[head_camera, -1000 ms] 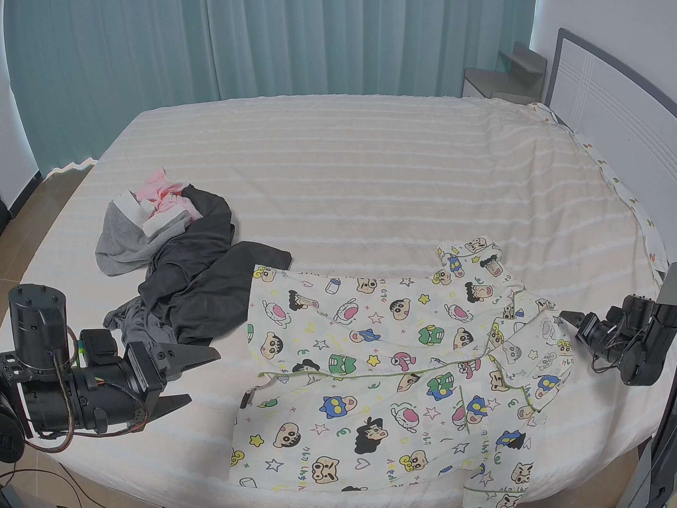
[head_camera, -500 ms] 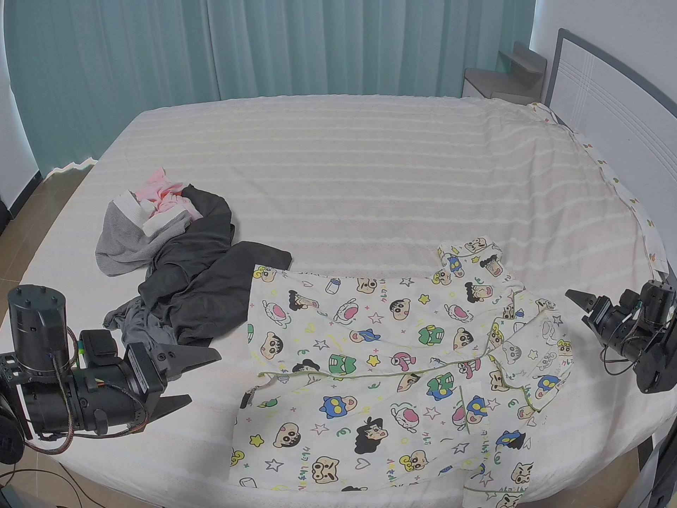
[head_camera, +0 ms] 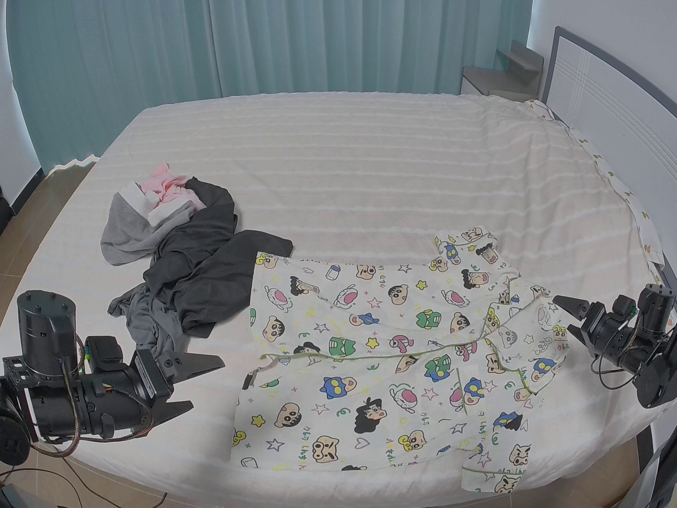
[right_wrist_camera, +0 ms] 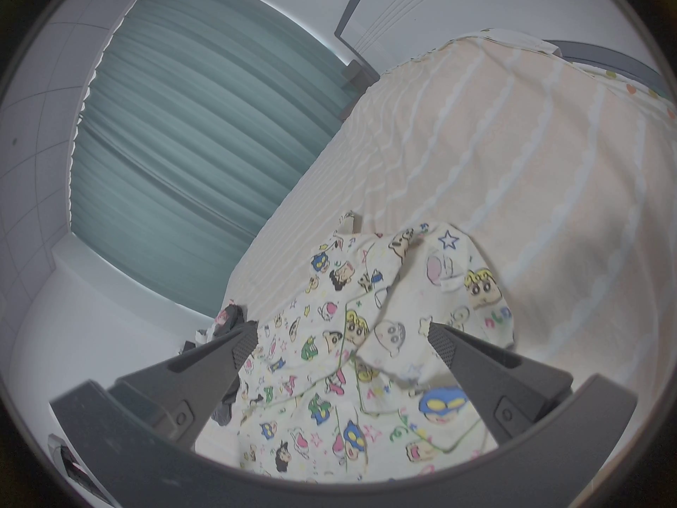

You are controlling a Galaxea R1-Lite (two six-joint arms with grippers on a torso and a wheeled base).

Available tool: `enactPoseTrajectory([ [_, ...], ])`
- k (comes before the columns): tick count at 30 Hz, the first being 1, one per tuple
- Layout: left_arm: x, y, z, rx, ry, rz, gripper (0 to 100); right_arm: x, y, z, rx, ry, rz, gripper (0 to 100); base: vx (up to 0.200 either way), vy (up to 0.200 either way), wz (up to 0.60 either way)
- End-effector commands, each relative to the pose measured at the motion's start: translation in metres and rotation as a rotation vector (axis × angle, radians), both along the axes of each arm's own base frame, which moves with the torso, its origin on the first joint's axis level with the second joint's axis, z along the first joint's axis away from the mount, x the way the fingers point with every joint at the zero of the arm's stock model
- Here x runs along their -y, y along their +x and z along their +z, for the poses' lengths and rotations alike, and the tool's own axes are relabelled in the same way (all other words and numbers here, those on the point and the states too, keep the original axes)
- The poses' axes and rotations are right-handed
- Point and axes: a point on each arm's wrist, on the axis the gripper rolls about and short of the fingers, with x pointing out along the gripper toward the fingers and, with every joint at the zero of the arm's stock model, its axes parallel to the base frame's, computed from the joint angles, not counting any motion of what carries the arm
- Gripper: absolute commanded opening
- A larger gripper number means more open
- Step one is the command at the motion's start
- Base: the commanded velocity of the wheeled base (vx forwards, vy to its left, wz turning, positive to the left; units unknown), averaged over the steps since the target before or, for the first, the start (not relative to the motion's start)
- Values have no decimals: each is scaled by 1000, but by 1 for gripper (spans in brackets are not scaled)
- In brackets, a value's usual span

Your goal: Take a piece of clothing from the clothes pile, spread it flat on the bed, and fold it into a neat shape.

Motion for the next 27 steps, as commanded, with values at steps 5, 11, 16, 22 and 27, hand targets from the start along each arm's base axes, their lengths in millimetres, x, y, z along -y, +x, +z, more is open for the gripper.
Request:
enactPoseTrajectory([
  [5,2,5,-6,-27,10,0,100,-5,-8,-7,-17,-60,40,100,-200,0,0],
  [11,4,8,-12,-57,23,-1,100,-15,-20,-11,-33,-129,99,100,-200,0,0],
  [16,5,10,-15,-71,28,-3,100,-20,-23,-16,-59,-130,125,100,0,0,0],
  [22,7,16,-23,-101,41,-1,100,-31,-28,-42,-169,-159,203,100,0,0,0],
  [27,7,16,-26,-98,39,-4,100,-32,-30,-63,-251,-172,242,100,0,0,0],
])
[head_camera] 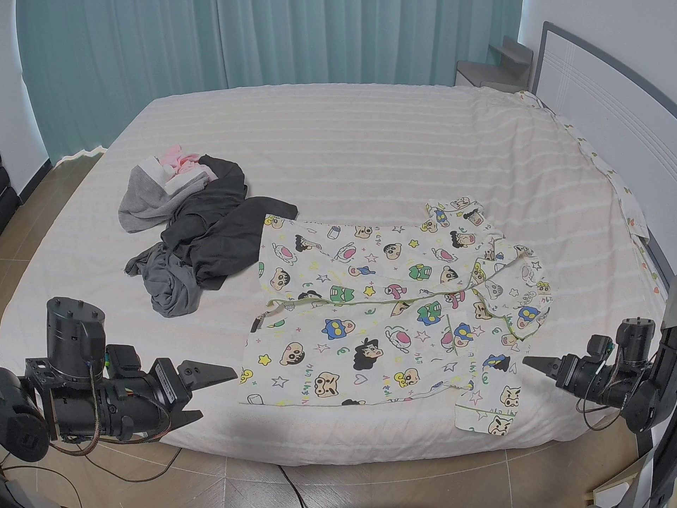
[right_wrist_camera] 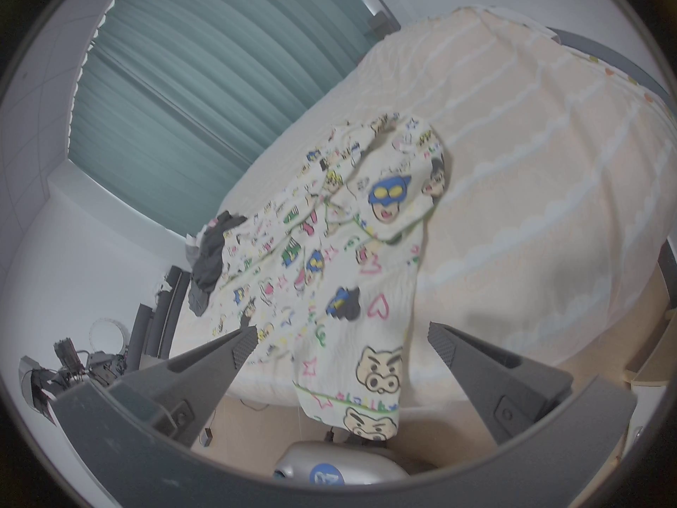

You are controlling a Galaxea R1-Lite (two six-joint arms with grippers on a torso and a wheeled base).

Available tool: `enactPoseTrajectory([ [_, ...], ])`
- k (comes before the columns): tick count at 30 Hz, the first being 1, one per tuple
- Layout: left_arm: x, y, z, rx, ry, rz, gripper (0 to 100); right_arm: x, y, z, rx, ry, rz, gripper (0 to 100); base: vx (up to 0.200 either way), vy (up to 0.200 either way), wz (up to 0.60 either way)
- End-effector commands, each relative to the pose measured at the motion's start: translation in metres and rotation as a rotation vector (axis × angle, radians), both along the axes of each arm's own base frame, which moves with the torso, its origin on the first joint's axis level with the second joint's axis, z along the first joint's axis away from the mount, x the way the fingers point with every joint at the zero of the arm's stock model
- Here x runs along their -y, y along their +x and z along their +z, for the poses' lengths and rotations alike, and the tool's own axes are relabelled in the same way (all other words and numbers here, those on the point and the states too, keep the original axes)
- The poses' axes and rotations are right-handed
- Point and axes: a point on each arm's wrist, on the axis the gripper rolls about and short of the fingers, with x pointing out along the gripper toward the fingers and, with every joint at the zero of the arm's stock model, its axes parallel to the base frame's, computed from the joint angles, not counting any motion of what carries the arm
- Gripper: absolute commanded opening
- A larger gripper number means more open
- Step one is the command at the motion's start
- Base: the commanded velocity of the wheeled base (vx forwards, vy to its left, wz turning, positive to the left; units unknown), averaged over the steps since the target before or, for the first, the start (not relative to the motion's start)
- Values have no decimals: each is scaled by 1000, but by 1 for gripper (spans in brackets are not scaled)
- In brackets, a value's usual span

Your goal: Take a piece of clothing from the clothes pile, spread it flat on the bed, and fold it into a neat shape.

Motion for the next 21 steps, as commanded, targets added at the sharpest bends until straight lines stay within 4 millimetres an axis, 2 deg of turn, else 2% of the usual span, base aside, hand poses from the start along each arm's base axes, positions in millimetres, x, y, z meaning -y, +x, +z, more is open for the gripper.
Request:
enactPoseTrajectory([
  [1,2,3,-7,-21,9,-2,100,-4,-3,-31,-126,-12,45,100,0,0,0],
  [9,3,3,-8,-26,11,-8,100,-17,-7,-53,-167,-31,117,100,0,0,0],
  [21,3,2,-8,-26,11,-10,100,-29,2,-60,-160,-30,168,100,0,0,0],
])
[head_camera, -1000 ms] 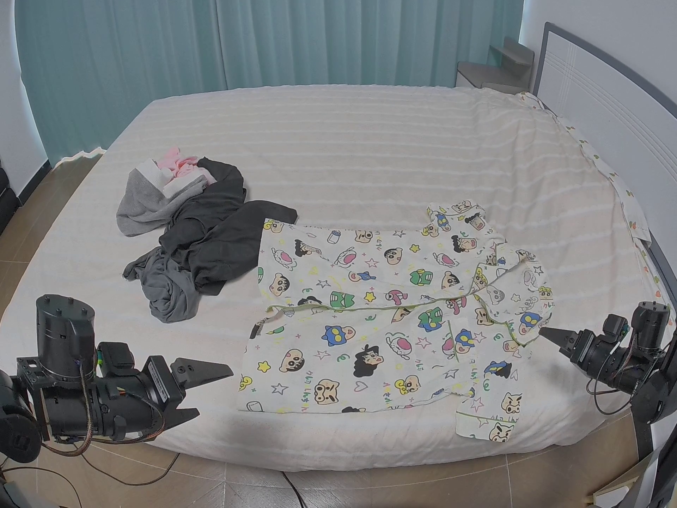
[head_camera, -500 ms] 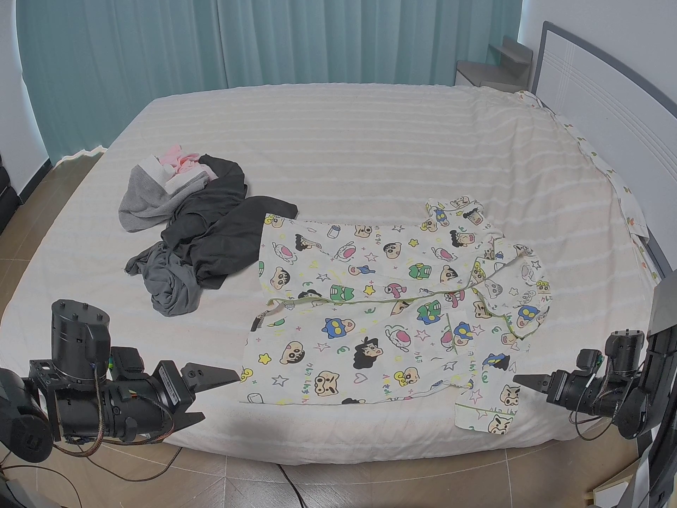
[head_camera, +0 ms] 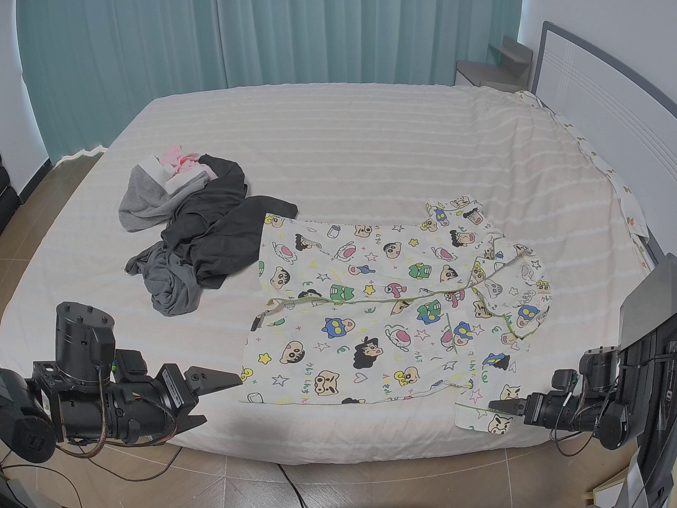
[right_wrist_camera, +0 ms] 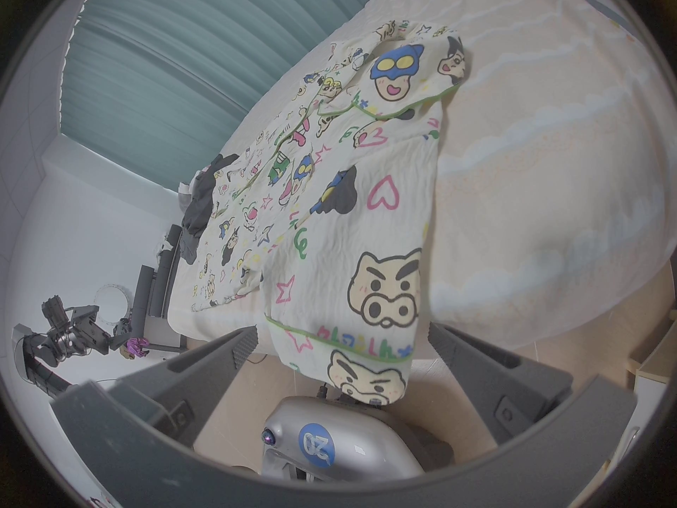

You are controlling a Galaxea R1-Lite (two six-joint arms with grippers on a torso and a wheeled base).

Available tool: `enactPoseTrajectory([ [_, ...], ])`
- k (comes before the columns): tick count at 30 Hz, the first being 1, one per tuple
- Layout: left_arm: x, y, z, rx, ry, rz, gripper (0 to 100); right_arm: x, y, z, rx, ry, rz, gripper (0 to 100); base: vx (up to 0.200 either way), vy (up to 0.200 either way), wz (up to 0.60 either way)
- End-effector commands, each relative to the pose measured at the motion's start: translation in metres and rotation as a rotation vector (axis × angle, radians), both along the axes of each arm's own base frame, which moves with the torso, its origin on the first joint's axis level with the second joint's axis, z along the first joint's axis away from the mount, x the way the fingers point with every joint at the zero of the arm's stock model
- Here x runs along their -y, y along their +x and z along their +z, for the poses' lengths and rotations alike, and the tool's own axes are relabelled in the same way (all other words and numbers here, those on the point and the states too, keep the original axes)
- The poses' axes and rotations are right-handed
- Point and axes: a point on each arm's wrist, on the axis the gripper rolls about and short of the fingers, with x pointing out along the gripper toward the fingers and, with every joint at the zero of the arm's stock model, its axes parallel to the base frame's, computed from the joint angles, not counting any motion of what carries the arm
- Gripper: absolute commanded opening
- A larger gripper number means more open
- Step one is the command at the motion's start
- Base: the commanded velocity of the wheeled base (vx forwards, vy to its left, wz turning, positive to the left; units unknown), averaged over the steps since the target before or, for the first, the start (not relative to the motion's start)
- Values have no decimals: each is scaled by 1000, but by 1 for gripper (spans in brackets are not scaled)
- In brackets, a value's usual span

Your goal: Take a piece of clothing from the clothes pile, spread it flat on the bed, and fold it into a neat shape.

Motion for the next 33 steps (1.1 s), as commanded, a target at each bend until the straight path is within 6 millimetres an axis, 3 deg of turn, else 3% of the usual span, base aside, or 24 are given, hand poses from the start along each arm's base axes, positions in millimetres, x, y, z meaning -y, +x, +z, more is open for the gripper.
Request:
enactPoseTrajectory([
  [1,0,0,0,-1,0,0,100,-2,6,-6,9,4,9,100,0,0,0],
  [8,0,0,0,-1,0,0,100,-5,10,-12,2,5,22,100,0,0,0],
  [9,0,0,0,-1,0,0,100,-5,12,-12,7,6,20,0,0,0,0],
  [18,0,0,0,-1,0,0,100,-2,8,-10,-2,5,6,0,0,0,0],
  [25,0,0,0,-2,1,0,100,16,-4,9,30,14,-47,0,0,0,0],
  [33,0,0,-1,-4,1,0,100,23,-11,3,-2,-13,-54,0,0,0,0],
])
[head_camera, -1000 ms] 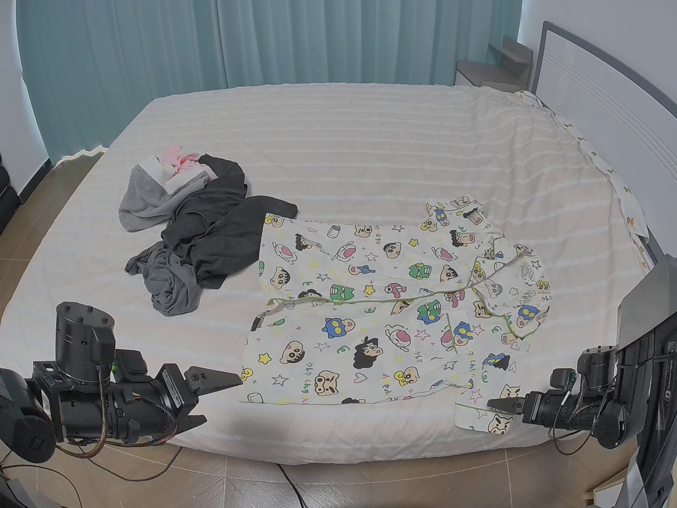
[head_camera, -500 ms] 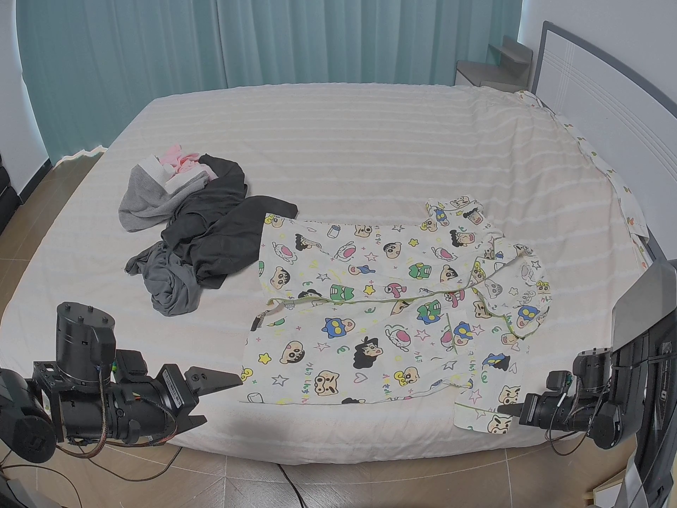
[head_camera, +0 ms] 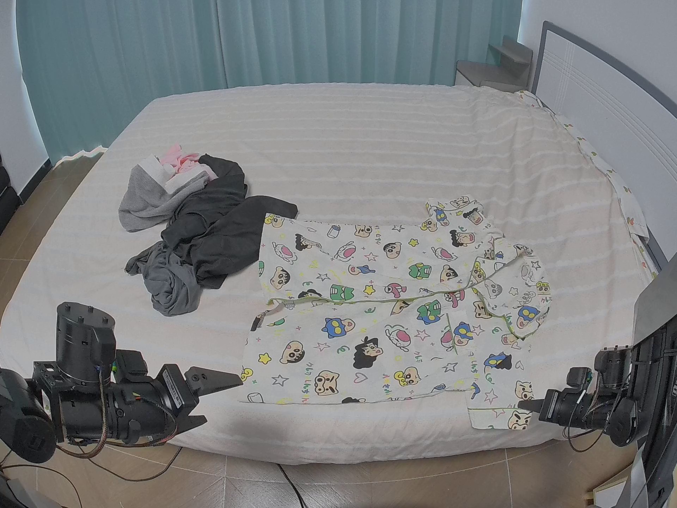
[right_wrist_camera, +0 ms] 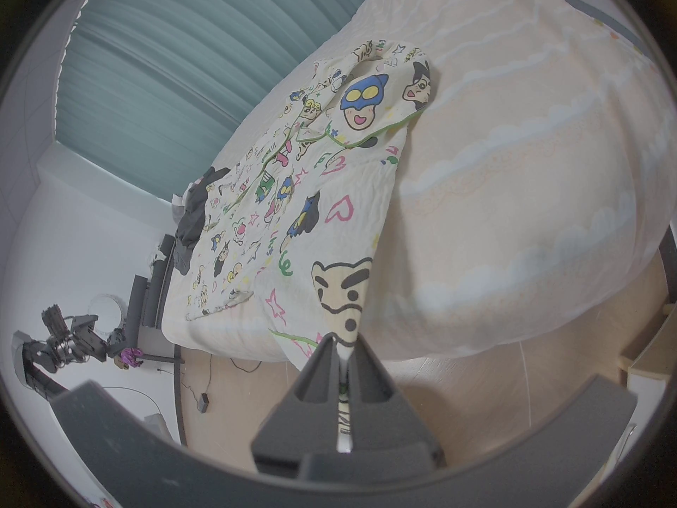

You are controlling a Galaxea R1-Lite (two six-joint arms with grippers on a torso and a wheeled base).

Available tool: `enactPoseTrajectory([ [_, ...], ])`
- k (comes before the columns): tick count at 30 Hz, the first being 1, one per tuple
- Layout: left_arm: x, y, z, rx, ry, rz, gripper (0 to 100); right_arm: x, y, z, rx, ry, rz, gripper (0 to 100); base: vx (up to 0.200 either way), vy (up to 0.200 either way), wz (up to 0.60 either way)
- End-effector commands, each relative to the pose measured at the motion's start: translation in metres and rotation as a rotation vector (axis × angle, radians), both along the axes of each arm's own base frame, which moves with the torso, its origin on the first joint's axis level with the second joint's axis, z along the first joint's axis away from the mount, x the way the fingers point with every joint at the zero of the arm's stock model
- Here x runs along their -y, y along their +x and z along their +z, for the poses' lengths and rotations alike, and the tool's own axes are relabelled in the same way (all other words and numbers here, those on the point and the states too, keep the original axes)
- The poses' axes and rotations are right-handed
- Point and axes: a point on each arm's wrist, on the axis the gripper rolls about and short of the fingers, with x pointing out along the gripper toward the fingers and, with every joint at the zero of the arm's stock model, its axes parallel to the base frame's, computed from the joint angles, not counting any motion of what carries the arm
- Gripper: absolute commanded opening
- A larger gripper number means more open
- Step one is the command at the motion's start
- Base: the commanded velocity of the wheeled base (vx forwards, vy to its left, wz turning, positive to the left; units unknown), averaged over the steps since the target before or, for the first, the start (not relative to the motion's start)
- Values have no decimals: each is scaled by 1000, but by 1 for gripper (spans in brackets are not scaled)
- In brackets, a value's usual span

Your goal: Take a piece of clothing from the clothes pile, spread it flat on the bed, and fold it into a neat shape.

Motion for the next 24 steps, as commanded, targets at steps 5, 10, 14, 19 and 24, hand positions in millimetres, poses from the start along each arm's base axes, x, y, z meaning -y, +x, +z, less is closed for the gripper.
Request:
enactPoseTrajectory([
  [5,-1,0,-1,-6,2,2,100,6,-11,-7,-63,-43,18,0,0,0,0],
  [10,0,2,-5,-22,10,1,100,8,-19,-8,-103,-107,90,0,0,0,0],
  [14,1,3,-8,-38,17,1,100,9,-19,-10,-100,-115,96,0,0,0,0],
  [19,3,6,-16,-71,36,-6,100,9,-18,-9,-87,-111,95,0,0,0,0],
  [24,13,14,-42,-182,99,-23,100,10,-19,-10,-92,-111,92,0,0,0,0],
])
